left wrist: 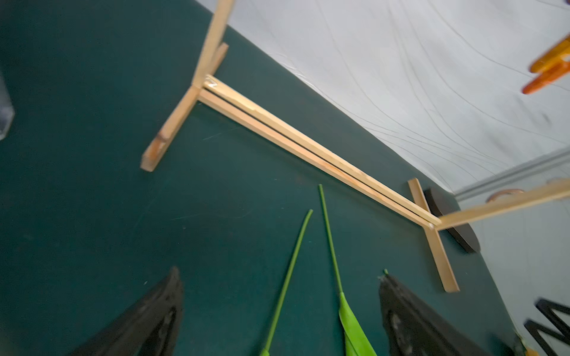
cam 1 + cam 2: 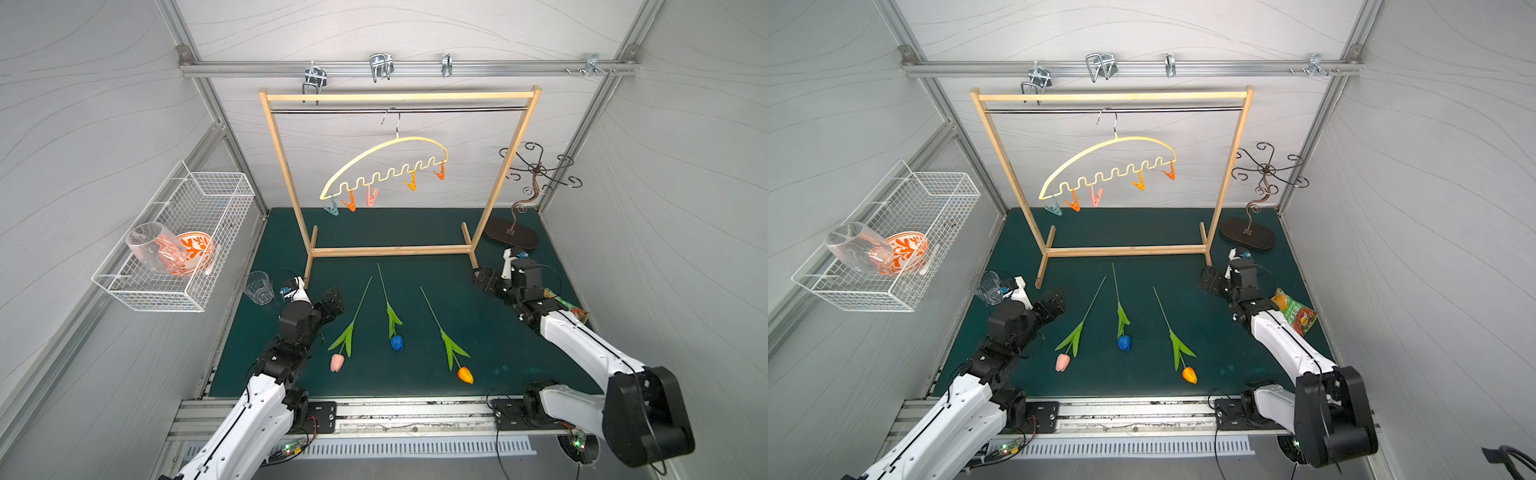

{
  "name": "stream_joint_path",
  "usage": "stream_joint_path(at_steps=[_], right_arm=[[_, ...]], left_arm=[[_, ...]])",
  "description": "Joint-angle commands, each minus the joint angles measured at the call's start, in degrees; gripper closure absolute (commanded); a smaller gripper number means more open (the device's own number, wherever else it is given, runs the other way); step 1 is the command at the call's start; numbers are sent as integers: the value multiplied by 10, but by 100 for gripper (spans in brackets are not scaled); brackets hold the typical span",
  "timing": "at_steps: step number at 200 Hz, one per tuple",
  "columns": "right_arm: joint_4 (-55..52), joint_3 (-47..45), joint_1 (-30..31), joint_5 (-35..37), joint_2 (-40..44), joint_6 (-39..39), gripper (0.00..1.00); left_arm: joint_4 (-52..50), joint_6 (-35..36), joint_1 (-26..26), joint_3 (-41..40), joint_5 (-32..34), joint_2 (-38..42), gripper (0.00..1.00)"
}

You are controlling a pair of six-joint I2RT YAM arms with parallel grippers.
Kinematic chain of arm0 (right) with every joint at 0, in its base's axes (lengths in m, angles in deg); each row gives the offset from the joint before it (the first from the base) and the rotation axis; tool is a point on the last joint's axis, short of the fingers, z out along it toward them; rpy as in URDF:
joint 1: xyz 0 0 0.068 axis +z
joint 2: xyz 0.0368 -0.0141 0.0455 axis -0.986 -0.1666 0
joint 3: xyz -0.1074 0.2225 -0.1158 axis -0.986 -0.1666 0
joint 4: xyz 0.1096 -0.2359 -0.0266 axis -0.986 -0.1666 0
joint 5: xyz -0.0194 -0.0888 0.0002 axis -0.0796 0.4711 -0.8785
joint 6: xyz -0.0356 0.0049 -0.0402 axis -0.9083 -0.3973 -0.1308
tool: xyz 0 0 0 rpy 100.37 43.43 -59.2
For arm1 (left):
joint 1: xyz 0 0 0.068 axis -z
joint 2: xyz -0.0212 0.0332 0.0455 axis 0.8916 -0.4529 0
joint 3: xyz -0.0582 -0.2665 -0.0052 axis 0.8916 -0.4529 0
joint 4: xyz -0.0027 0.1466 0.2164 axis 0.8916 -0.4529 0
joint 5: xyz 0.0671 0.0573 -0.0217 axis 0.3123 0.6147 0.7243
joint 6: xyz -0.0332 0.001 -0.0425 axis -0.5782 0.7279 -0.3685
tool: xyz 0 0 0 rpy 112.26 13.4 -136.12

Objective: Dry the flowers on a clothes hanger
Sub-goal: Pick up the flower at the center of the board.

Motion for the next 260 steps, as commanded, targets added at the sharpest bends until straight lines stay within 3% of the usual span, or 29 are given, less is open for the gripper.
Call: stream_joint_path(at_steps=[1,31,54,62,73,79,87,106,129,144,163,182,205,260], right_arm=[[18,-40,7,-157,36,34,1],[-95,-21,102,-22,120,4,1],[-167,-16,70,91,166,27,1],[-189,-14,20,56,182,63,1],[-149,-32,-51,-85,194,75,1],[-110,-47,-64,-143,193,75,1],[-88,-55,-58,-169,182,72,1],[-129,-17,14,-149,107,-4,1],[-178,47,135,-68,4,-81,6],[-186,74,191,-24,-51,-106,14],[-185,100,227,-8,-113,-122,34],[-178,118,246,0,-160,-137,54],[-177,135,270,14,-198,-152,68],[-179,149,316,56,-238,-169,71]], left_arm=[[39,-130,0,-27,57,-19,0],[127,-138,0,-54,13,-36,0],[129,-131,1,-51,11,-44,1],[128,-132,1,-51,22,-52,1],[122,-137,1,-50,39,-64,1],[115,-148,1,-47,46,-72,1],[110,-157,1,-44,45,-82,0],[108,-104,1,-14,0,-111,0],[81,-64,1,31,-48,-152,1],[117,-49,1,27,-96,-171,2],[172,-44,1,17,-149,-187,5],[162,-42,1,24,-158,-189,6],[156,-43,1,22,-149,-184,6],[158,-44,1,22,-149,-184,7]])
